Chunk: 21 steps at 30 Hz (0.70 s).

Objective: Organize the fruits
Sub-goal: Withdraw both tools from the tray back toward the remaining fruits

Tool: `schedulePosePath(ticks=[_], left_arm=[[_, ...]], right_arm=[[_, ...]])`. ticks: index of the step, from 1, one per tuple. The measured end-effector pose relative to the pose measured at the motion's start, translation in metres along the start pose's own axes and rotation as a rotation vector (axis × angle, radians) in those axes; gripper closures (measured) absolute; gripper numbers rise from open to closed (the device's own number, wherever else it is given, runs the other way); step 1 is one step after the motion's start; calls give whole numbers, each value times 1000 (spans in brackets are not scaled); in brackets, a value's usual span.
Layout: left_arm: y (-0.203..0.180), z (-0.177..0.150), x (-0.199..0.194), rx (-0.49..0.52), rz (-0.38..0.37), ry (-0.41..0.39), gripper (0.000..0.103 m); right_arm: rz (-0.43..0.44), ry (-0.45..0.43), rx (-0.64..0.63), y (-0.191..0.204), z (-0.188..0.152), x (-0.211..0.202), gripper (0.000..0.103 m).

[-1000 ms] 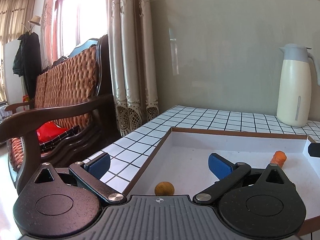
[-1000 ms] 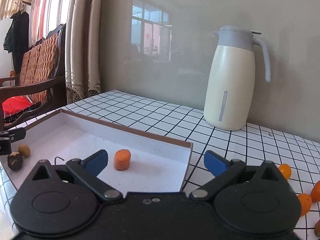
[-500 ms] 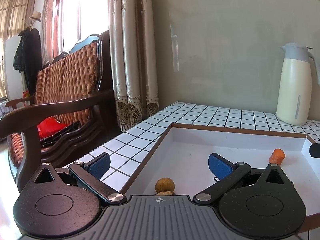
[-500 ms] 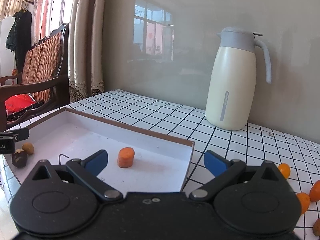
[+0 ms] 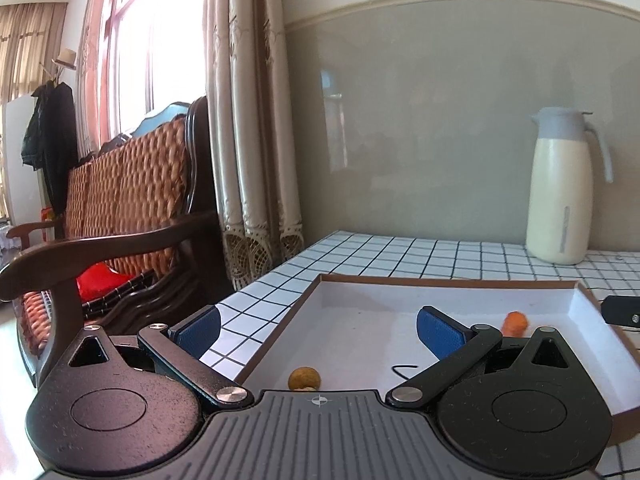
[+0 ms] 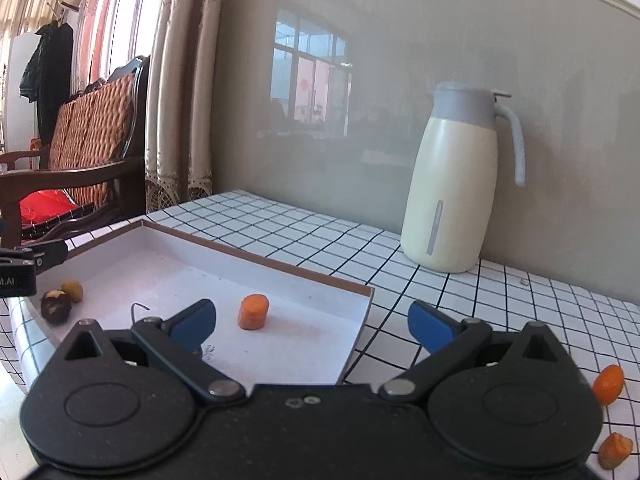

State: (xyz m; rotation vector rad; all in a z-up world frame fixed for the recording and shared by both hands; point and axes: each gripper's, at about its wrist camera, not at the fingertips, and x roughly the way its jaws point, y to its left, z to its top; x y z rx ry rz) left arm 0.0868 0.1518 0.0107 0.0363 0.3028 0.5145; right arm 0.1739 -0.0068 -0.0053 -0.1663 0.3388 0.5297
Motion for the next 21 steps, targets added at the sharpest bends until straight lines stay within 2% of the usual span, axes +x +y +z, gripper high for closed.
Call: schedulePosePath(ticks=[12, 15, 21], left_arm=[[-6, 9, -49, -75, -5, -135, 0], [-6, 8, -51, -84, -13, -129, 0], [-6, 5, -54, -125, -43, -52, 0]], right_arm=[[-36, -32, -2, -6, -8, -38, 6], [-49, -39, 4, -10, -11, -46, 6], [-75, -44, 36, -21, -16, -60, 6]])
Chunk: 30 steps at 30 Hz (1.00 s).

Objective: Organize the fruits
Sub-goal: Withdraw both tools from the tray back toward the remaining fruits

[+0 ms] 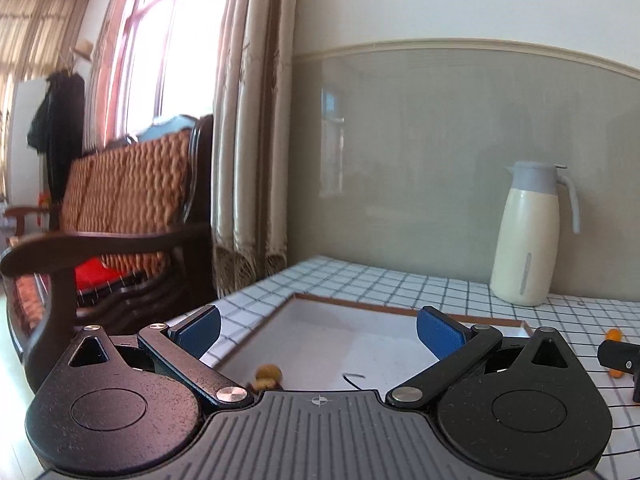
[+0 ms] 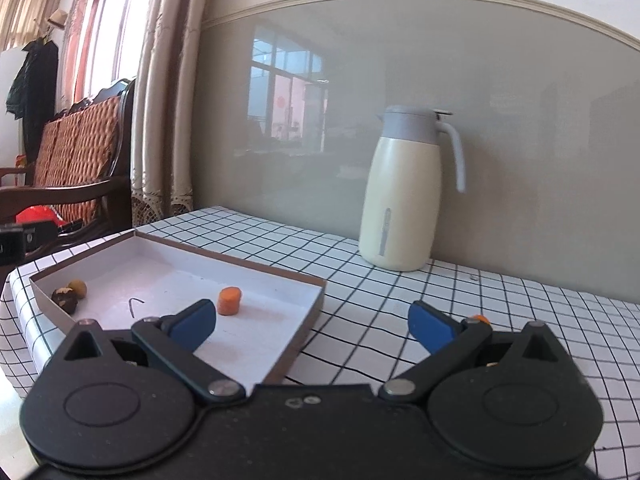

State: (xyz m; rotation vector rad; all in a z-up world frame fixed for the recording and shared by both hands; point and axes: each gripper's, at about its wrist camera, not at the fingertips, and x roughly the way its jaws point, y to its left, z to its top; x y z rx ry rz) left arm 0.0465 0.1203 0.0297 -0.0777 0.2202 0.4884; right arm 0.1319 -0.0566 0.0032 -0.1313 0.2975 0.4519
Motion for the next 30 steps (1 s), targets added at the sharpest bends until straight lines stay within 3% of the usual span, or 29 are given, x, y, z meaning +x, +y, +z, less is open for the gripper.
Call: schedulePosePath(ticks=[10, 21, 30], left_arm=[[-20, -9, -34, 40, -49, -51, 0], [-46, -27, -56, 64, -149, -99, 0], [-79, -41, -56, 87, -245, -83, 0]], right_arm=[[-46, -29, 1, -11, -11, -29, 6], [-134, -97, 72, -49, -36, -60, 6], [-198, -83, 133, -85, -48, -73, 6]])
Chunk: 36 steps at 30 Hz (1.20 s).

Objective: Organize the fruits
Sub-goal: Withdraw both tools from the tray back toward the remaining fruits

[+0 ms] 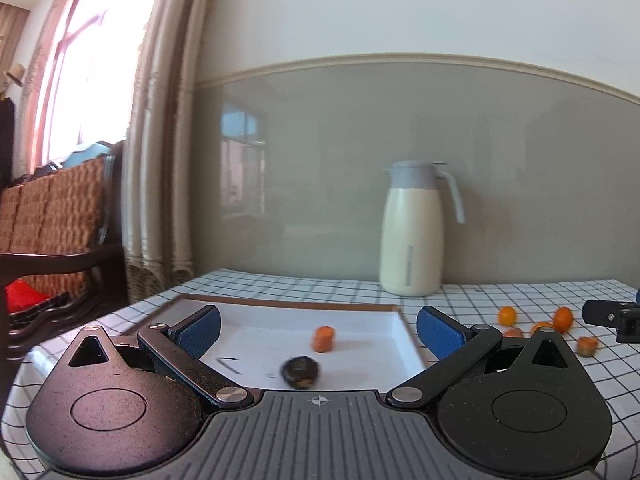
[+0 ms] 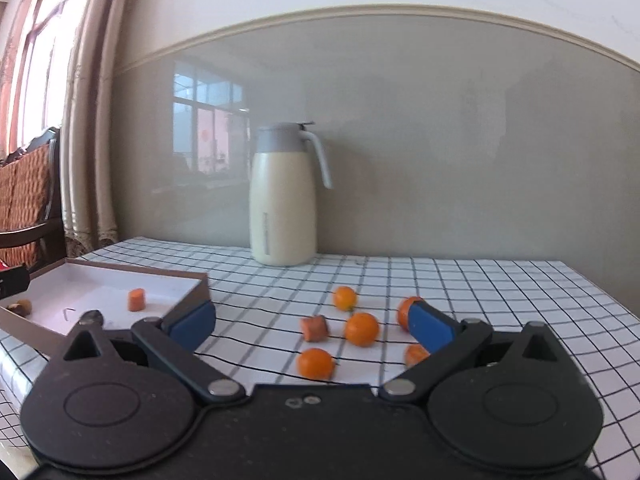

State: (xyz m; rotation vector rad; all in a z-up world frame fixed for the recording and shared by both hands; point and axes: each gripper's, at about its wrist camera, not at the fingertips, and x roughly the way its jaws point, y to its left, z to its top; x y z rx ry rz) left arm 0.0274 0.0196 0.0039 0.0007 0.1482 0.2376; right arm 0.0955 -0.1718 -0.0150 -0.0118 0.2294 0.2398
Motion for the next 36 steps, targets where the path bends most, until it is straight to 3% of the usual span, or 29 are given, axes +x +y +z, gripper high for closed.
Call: schedulePosePath(ticks=[11, 21, 27, 29, 36], left_arm=[[-55, -3, 9, 80, -85, 11, 0], [-89, -5, 9, 142, -131, 7, 0], [-100, -5, 17, 158, -189, 62, 0], [-103, -6, 21, 161, -171, 78, 0], [-124, -13, 28, 198, -173, 29, 0]], right_arm=[[-99, 53, -125, -20, -12, -10, 6], [-148, 92, -95, -49, -17, -15, 6], [-150, 109, -76, -60, -20, -13, 6], [-141, 114, -68, -62, -20, -10, 7], [-126, 141, -43, -69, -21, 9, 12]])
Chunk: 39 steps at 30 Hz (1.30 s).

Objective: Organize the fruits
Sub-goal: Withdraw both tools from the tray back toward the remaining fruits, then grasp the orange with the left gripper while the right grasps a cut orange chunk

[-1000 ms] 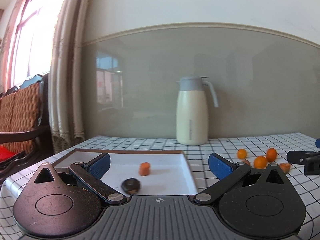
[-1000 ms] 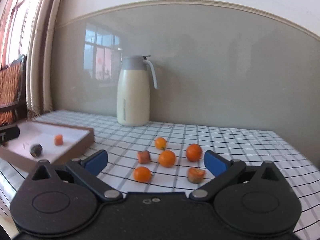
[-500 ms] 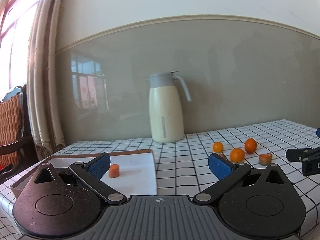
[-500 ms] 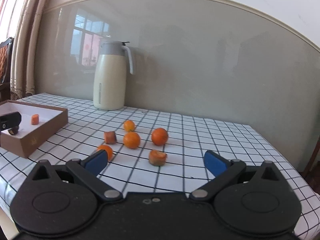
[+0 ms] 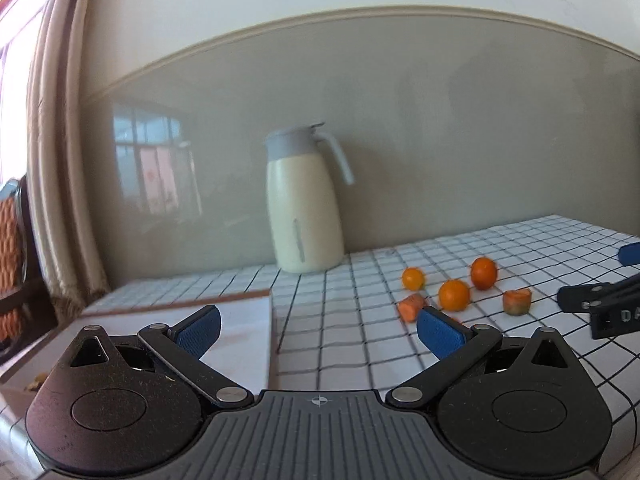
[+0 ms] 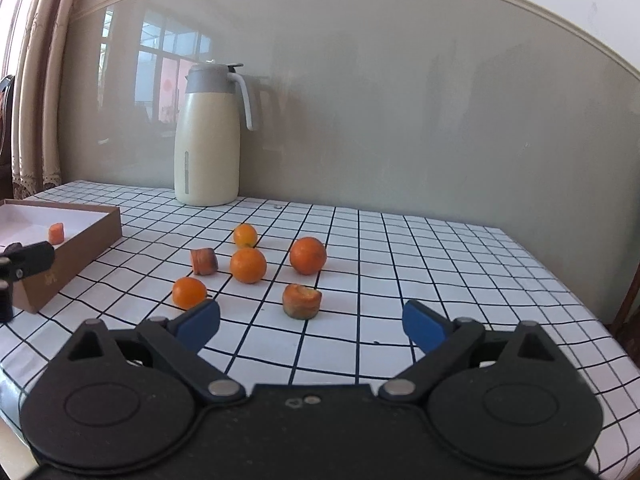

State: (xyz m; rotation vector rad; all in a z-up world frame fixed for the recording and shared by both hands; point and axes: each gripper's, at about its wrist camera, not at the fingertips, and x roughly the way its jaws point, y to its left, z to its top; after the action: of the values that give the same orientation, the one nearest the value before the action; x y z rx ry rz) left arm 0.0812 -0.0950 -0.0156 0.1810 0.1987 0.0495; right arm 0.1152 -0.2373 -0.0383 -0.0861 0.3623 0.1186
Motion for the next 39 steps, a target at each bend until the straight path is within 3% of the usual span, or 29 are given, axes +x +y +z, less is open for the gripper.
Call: schedulePosePath(ticks=[8, 16, 18, 19, 20, 24, 31, 39], left_arm=[[-20, -4, 17, -18, -80, -17, 0], [-34, -1, 49, -47, -149, 74, 0], [-41, 1, 55, -30, -158, 91, 8], [-44, 1, 59, -22, -163, 107, 20], [-46, 2, 64, -23, -176, 127, 25], [-53, 1, 79, -37, -201, 179, 30], [-62, -1, 98, -55, -221, 258, 49], [-70, 3, 111, -54, -249, 298, 49]], right_arm=[[9, 19, 8, -4, 3, 14, 18], [19, 64, 22, -3, 10, 44, 29], [19, 79, 28, -4, 9, 51, 34], [18, 83, 34, -5, 9, 54, 34], [18, 87, 40, -6, 8, 56, 35], [21, 106, 61, -12, 7, 62, 38], [48, 140, 55, -11, 8, 75, 49], [69, 185, 34, -3, 11, 93, 62]])
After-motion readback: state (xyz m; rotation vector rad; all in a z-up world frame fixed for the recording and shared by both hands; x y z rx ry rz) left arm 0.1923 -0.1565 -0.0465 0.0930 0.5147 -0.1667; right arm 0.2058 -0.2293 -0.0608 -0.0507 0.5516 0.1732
